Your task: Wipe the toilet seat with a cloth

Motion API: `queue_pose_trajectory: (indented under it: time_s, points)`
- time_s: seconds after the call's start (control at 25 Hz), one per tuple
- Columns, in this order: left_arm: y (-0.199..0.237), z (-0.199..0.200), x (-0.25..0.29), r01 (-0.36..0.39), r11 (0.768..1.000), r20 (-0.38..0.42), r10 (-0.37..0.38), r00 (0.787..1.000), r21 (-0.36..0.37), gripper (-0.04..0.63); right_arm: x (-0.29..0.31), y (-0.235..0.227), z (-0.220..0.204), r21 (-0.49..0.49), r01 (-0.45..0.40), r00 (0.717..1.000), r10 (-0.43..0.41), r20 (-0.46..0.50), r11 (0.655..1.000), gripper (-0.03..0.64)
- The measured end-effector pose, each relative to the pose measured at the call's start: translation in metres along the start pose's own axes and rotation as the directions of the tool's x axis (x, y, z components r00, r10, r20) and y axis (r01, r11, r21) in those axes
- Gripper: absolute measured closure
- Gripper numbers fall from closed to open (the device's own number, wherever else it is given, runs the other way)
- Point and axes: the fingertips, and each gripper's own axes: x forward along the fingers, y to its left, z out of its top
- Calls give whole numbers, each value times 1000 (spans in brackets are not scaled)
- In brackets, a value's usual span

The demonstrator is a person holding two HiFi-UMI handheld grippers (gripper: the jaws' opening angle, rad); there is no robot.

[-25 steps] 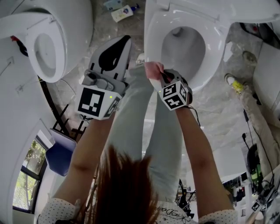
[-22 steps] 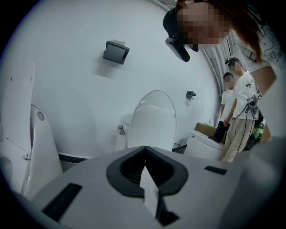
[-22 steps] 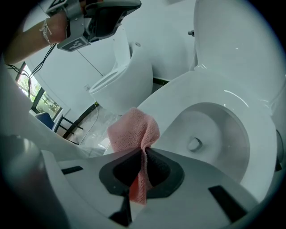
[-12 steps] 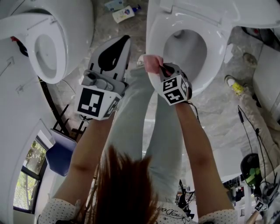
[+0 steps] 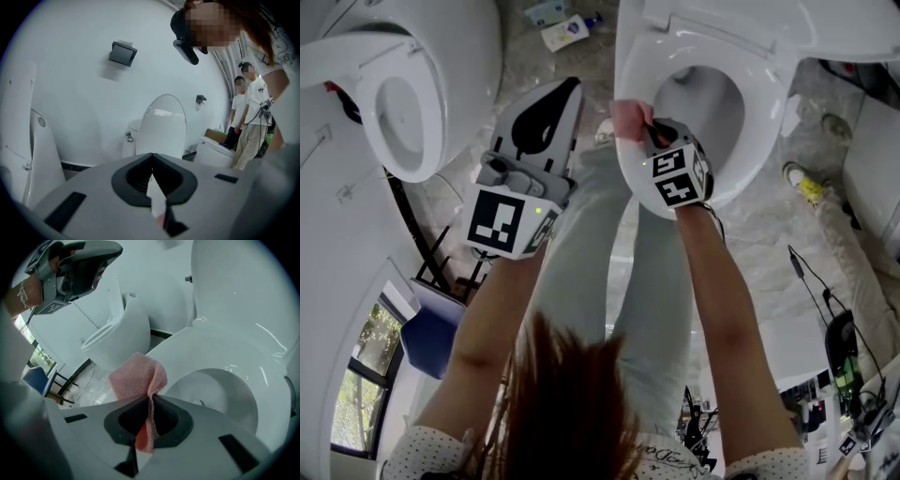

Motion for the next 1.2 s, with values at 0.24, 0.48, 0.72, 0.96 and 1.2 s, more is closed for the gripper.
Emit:
queue_pose_trajectory:
  time_s: [0.24,0.48,0.72,0.96,1.2]
  points:
    - [1,-1,1,5,1000,-5,-5,1000,13,591,5,-18,21,4,25,999,-25,32,1000,584]
    - [5,-2,1,1,1000,-11,-1,1000,8,592,5,-31,39,40,36,998,-38,52,999,584]
    - [7,-1,3,3,1000,-10,-3,1000,6,592,5,-42,47,102,36,996,-44,72,994,584]
    - [4,0,7,21,1000,-12,-21,1000,8,591,6,-55,56,158,30,994,-46,96,987,583]
    - [2,3,10,31,999,-15,-31,999,22,591,4,-80,69,206,59,989,-85,121,977,583]
